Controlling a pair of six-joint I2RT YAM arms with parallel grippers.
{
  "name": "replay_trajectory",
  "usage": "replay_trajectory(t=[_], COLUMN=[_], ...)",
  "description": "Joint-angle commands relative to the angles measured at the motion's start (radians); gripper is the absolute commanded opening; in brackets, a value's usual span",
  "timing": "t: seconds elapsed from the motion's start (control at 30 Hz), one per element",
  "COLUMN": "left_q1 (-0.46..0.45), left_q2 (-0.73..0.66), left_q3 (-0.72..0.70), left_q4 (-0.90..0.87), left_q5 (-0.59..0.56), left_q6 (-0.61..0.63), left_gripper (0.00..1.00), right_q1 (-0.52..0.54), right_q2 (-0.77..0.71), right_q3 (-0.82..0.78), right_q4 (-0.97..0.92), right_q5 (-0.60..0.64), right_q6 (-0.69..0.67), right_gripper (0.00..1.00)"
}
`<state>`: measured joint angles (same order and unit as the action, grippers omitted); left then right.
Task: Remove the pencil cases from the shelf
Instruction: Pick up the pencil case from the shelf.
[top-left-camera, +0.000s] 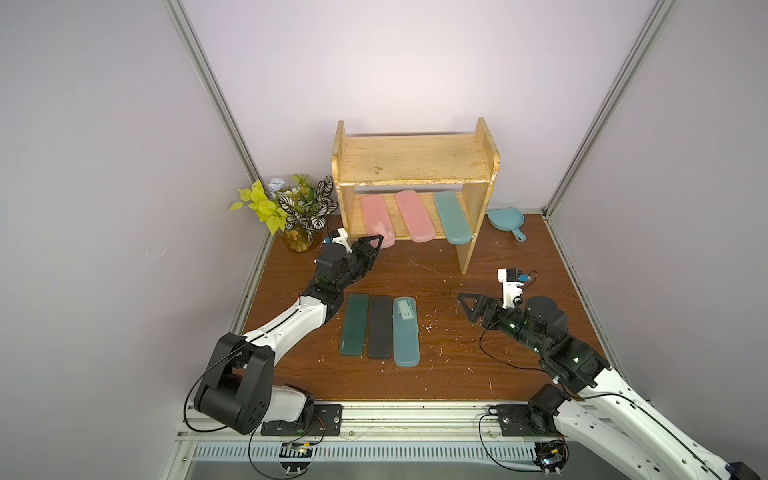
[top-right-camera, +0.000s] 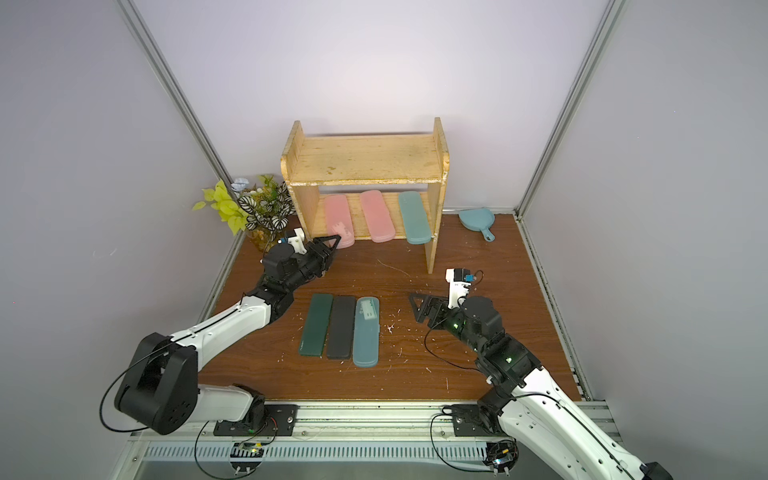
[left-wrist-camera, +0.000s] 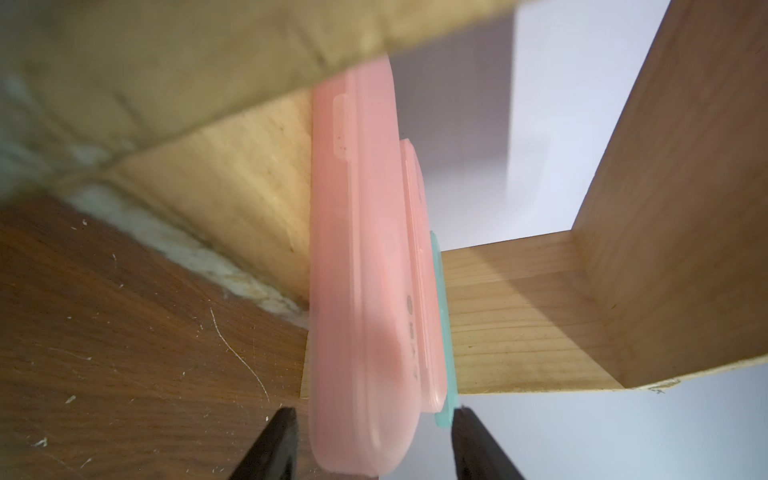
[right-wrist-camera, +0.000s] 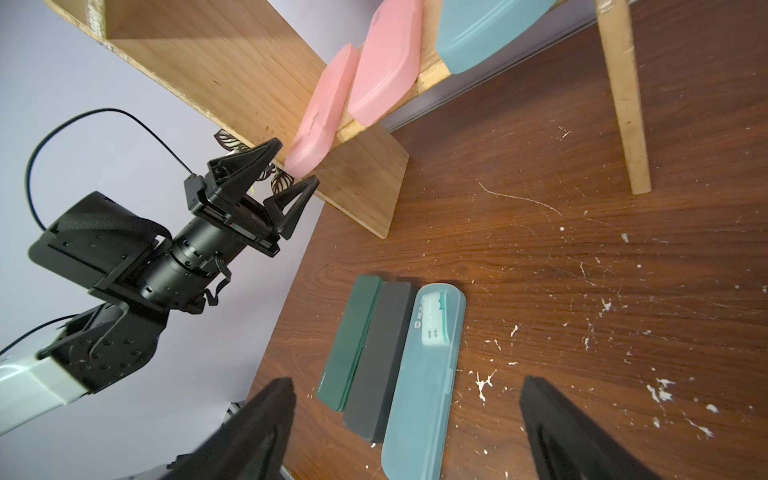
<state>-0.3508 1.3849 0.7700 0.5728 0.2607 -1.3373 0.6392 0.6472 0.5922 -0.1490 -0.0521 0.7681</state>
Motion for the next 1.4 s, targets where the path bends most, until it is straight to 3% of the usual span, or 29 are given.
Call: replay_trajectory(t=[0.0, 0.63, 0.87, 1.17, 1.37], left_q1=[0.012, 0.012, 0.012, -0.007, -0.033], left_q2=[0.022, 0.048, 0.001, -0.138, -0.278], left_q3=[0.027, 0.046, 0.016, -0.062, -0.135], left_q4=[0.054, 0.070, 0.089, 0.119, 0.123], left_q5=[-0.011, -0.003, 0.030, 0.110, 0.159], left_q6=[0.000, 0.001, 0.000, 0.001, -0.011], left_gripper=[0.48, 0.18, 0.13, 0.10, 0.07], right_q1=[-0.004, -0.004, -0.005, -0.004, -0.005], right_q2=[-0.012, -0.040, -0.039, -0.024, 0.041], right_q3=[-0.002, -0.003, -0.006, -0.025, -0.009], right_q4=[0.014, -0.008, 0.012, 0.143, 0.271], right_q5=[0.022, 0.030, 0.023, -0.053, -0.168], right_q6=[0.010, 0.011, 0.010, 0.027, 0.072], right_gripper=[0.91, 0.90, 0.89, 0.86, 0.87])
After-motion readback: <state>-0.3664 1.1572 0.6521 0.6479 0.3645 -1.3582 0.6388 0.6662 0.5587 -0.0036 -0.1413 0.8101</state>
